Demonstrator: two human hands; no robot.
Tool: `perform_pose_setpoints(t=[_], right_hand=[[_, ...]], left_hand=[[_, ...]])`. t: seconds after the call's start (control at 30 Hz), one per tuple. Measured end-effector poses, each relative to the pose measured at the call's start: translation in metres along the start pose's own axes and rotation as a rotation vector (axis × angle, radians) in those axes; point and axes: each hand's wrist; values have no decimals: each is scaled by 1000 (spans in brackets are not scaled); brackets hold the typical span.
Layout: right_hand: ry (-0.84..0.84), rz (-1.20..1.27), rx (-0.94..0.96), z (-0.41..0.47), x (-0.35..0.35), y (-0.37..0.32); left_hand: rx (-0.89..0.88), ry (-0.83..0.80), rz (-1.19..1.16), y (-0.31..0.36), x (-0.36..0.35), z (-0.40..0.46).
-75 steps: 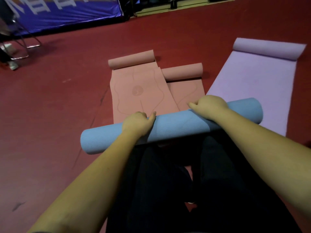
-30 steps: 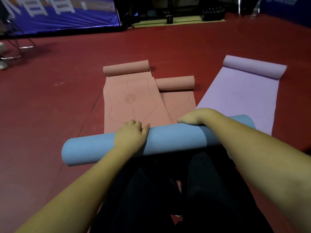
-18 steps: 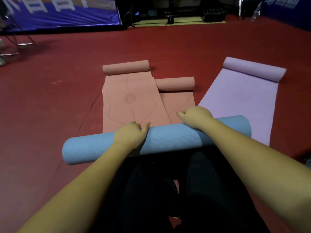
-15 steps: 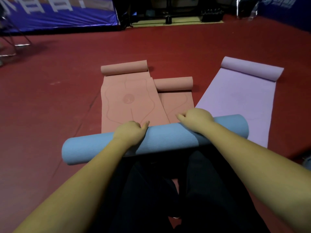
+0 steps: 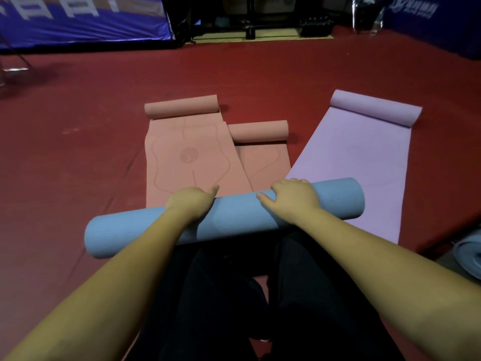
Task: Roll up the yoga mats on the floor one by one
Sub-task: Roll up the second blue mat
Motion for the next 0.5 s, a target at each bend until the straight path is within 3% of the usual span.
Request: perform_pose_setpoints(t=[0.1, 0.17, 0.5], right_hand=[[-28, 35, 9, 4, 0, 0], [-38, 42, 6, 6, 1, 0], [-202, 53, -17, 17, 20, 4]], left_hand=[[-161, 219, 198, -9, -19, -19], [-178, 296, 179, -14, -28, -38], [-234, 271, 12, -9, -8, -35]])
Point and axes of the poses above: each hand's wrist, its own z-axis towards the middle knuckle, its own x-axis out of the back of the hand, y = z × x, and after that the axes turned 14 degrees about -z, right-handed
